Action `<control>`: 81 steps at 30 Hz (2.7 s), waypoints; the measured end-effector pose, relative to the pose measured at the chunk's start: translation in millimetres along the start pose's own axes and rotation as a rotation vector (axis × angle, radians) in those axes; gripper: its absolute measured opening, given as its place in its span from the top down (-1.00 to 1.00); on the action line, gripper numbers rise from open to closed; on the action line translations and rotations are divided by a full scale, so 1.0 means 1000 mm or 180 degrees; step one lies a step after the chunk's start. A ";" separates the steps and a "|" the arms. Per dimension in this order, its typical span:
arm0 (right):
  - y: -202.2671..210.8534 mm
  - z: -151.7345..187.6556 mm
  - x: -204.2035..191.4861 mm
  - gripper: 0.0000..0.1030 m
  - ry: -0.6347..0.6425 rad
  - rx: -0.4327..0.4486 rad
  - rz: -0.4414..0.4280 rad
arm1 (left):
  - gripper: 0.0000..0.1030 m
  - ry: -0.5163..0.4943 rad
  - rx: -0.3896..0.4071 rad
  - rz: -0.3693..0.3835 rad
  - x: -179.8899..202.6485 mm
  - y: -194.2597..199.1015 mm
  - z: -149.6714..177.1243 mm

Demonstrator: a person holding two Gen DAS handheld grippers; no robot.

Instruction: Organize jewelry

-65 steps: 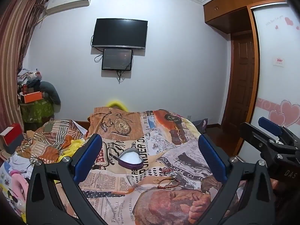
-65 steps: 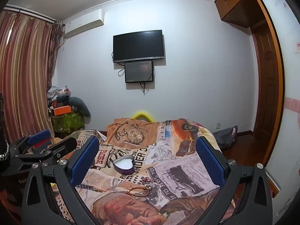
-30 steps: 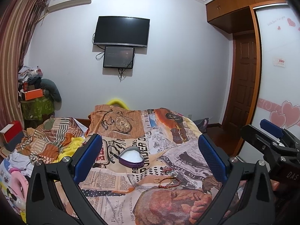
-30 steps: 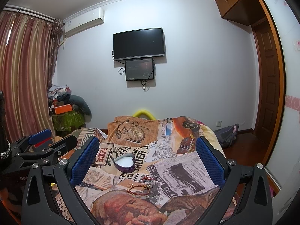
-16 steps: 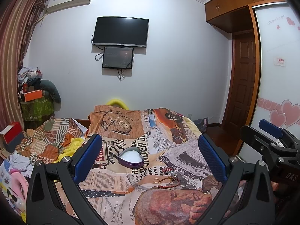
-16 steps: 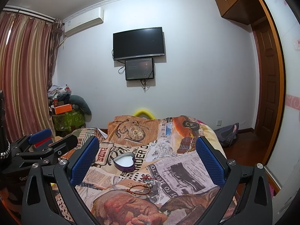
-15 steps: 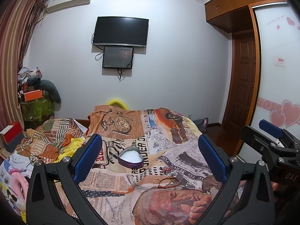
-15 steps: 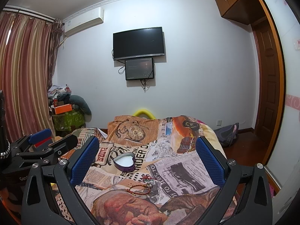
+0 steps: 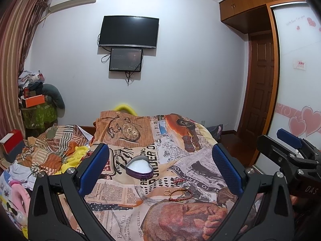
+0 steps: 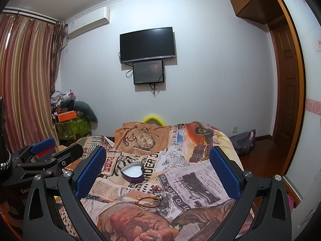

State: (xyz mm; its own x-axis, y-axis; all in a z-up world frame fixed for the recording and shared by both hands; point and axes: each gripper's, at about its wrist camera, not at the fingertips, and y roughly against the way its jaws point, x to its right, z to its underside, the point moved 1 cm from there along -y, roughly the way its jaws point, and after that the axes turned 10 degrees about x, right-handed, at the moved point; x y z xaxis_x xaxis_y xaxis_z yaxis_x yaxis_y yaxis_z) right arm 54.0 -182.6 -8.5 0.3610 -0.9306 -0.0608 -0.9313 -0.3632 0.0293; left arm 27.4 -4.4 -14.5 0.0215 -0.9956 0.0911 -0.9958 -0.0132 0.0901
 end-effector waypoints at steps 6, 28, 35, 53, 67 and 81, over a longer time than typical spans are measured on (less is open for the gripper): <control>-0.008 0.004 0.002 -0.98 -0.0028 -0.0074 0.0007 | -0.99 0.0013 -0.0074 -0.0017 -0.003 -0.012 0.005; -0.096 0.084 0.064 -0.98 -0.0160 -0.1296 0.0173 | -0.89 -0.0050 -0.1213 -0.0036 -0.028 -0.135 0.092; -0.121 0.111 0.073 -0.79 -0.0373 -0.1699 -0.0158 | -0.60 0.0005 -0.1638 -0.0047 -0.034 -0.163 0.129; -0.165 0.142 0.050 0.17 -0.0483 -0.2283 -0.0867 | 0.31 -0.0008 -0.1980 0.0634 -0.003 -0.178 0.155; -0.171 0.151 0.045 0.57 -0.0448 -0.2322 -0.0893 | 0.31 0.0202 -0.2047 0.0669 -0.003 -0.188 0.167; -0.167 0.147 0.046 0.63 -0.0501 -0.2205 -0.0866 | 0.72 0.0346 -0.2067 0.0627 -0.010 -0.195 0.169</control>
State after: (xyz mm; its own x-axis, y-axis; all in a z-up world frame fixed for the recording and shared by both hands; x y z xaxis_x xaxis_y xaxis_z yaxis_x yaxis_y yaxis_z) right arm 218.7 -158.5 -163.1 0.5138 -0.8054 -0.2956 -0.5478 -0.5731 0.6095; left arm 206.9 -7.7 -200.5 -0.1120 -0.9584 0.2627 -0.7280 0.2591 0.6347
